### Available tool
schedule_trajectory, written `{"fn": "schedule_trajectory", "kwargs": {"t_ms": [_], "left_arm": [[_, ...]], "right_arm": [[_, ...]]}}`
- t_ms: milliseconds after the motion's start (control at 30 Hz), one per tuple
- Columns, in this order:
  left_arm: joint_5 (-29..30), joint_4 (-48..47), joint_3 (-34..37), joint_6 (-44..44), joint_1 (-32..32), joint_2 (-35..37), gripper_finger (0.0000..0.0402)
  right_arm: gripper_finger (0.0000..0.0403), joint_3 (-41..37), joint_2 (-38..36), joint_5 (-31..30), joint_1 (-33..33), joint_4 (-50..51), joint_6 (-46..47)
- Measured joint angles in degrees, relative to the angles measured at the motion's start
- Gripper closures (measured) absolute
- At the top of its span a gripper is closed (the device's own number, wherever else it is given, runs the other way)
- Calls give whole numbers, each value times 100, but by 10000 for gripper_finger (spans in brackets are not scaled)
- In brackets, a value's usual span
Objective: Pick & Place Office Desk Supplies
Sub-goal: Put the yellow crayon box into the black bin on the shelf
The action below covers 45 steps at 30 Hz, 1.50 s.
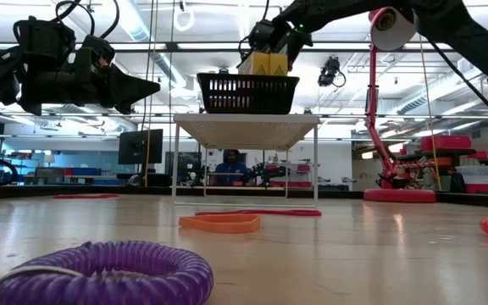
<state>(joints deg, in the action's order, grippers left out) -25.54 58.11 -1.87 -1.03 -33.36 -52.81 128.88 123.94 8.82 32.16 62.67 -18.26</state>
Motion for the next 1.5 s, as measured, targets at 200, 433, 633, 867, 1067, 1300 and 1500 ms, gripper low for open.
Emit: {"fn": "schedule_trajectory", "kwargs": {"t_ms": [200, 433, 633, 867, 1067, 1300, 1500], "left_arm": [[0, -1, 0, 1, 1, 1, 388], [0, 0, 0, 0, 2, 1, 388], [0, 0, 0, -1, 2, 1, 388], [0, 0, 0, 0, 0, 1, 388], [0, -1, 0, 0, 1, 1, 388], [0, 0, 0, 1, 0, 1, 388], [0, 2, 0, 1, 0, 1, 388]], "right_arm": [[398, 0, 0, -329, -4, -198, -2], [401, -26, -464, -1092, -150, -404, -67], [401, -1271, -1370, -1082, -320, -1038, 290], [402, -3860, -3060, -1029, -719, -2822, 1071], [402, -5168, -4353, -1801, -1737, -3152, 1757], [403, -6260, -5226, -2548, -3473, -3023, 2938], [402, -6999, -5363, -2427, -4940, -2765, 4326]]}}
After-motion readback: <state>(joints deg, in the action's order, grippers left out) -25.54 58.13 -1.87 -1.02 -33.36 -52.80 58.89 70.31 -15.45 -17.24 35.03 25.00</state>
